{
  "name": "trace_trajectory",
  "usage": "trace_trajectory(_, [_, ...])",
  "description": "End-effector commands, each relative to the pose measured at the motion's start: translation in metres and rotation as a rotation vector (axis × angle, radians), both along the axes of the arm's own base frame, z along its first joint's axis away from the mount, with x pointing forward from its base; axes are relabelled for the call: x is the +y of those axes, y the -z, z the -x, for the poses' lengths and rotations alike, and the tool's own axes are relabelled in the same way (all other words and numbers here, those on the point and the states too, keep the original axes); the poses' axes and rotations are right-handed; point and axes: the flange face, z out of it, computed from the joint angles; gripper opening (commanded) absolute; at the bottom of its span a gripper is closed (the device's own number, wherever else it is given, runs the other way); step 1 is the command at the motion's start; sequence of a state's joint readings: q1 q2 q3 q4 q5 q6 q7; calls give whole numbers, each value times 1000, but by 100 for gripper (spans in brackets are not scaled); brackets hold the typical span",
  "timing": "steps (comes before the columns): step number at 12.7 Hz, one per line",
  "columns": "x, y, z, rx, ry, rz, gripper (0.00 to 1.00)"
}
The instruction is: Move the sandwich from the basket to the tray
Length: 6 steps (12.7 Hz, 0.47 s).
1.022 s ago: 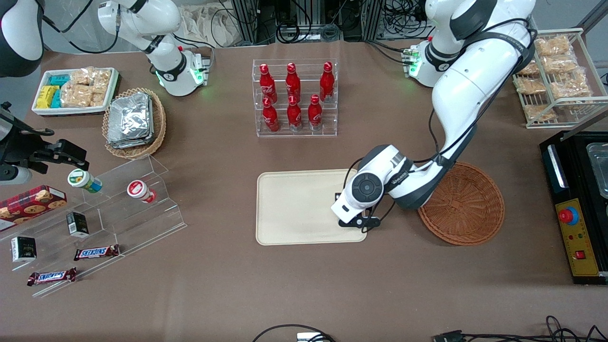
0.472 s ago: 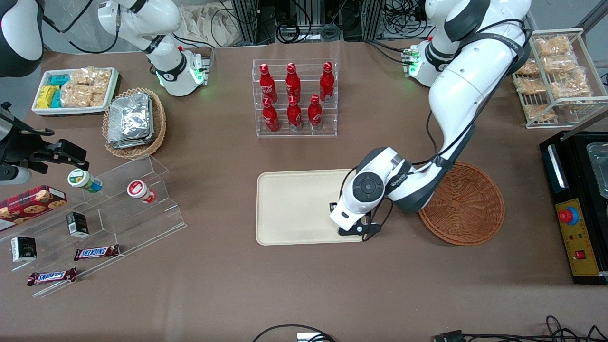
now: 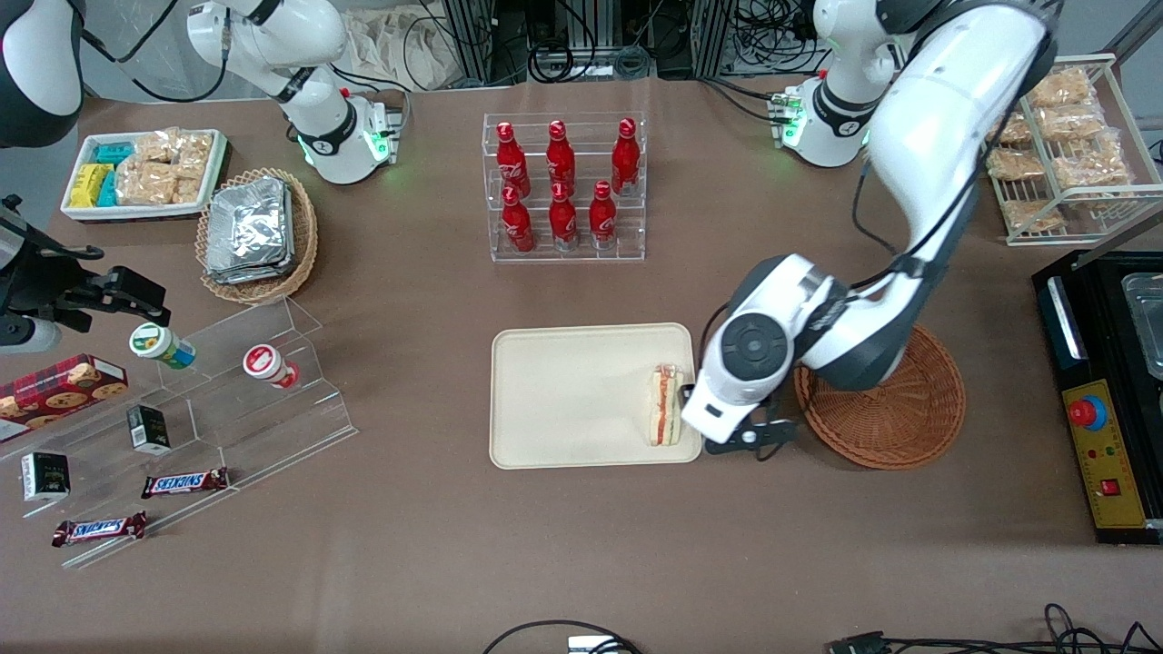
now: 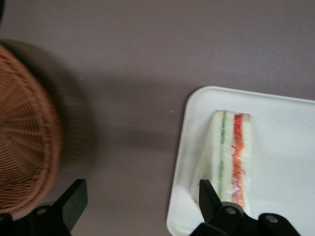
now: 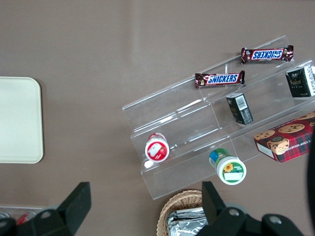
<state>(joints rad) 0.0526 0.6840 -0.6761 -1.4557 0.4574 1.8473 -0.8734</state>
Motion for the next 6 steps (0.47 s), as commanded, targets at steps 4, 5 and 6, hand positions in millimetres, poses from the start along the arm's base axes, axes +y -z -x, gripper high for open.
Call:
trace_trajectory(4, [108, -84, 73, -35, -29, 34, 100])
trace_trajectory(5, [126, -103, 74, -43, -48, 41, 100])
trace_trajectory(6, [145, -118, 69, -47, -49, 46, 100])
